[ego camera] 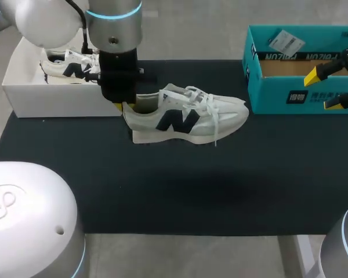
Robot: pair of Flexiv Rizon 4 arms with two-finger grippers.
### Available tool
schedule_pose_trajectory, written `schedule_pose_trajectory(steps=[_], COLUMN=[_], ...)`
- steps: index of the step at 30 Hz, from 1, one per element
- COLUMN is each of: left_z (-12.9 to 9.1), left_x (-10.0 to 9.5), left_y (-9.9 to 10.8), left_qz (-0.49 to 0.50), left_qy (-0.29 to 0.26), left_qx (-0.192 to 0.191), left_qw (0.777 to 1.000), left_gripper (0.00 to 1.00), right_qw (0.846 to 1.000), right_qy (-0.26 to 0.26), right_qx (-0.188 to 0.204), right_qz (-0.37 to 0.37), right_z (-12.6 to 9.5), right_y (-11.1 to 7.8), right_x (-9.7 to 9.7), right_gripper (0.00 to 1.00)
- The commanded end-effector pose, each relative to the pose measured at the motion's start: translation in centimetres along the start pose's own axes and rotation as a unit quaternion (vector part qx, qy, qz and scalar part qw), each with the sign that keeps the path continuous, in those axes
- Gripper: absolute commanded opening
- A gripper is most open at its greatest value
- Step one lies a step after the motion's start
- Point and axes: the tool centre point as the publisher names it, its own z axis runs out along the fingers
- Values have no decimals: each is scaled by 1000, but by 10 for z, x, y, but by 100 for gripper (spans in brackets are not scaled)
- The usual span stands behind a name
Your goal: Take the shoe out of the shoebox, open the shoe tongue, remove and reinsert the insole, then place the shoe into the shoebox
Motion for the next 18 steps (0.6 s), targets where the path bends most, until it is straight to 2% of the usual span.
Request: schedule_pose_trajectory(steps=[1,5,10,18], left_z=[8,13,23,60], left_x=[-16,-30,-38,-56], left_y=[-4,-9,-12,-12], left_qz=[-12,-18,-29,-25], left_qy=[1,5,6,21], left_qx=[-1,-5,-14,-21], left_qw=[1000,1000,999,999], left_gripper=[0,0,0,0], right_qw=[1000,1000,1000,1000], right_qy=[-2,-2,-2,-2], right_qx=[0,0,0,0], right_qz=[1,1,1,1], right_z=[1,1,1,1], right_y=[1,1,1,1], right_x=[0,0,0,0], right_gripper=[100,100,100,100])
